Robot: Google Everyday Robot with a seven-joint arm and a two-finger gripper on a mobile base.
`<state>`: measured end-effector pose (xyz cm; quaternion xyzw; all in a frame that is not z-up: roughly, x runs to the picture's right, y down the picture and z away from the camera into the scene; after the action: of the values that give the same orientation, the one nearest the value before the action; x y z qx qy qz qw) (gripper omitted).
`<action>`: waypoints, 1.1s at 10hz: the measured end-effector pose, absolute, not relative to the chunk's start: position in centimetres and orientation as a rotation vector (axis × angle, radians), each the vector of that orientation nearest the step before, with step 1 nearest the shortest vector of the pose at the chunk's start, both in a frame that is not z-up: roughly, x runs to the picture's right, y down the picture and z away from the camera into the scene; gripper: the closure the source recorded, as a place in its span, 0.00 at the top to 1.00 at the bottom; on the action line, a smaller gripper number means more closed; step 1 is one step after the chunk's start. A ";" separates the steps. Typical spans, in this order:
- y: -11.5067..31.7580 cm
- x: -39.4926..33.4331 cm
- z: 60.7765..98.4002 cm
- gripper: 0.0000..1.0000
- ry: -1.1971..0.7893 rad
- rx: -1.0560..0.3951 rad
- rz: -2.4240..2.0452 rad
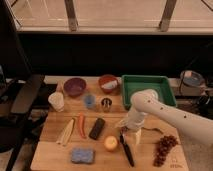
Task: Place brush in table surface
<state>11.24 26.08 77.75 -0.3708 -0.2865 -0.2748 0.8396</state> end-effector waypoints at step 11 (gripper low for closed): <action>28.7 8.7 78.5 0.03 -0.750 -0.797 -0.566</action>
<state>8.73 28.74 78.46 -0.3739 -0.3518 -0.2652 0.8161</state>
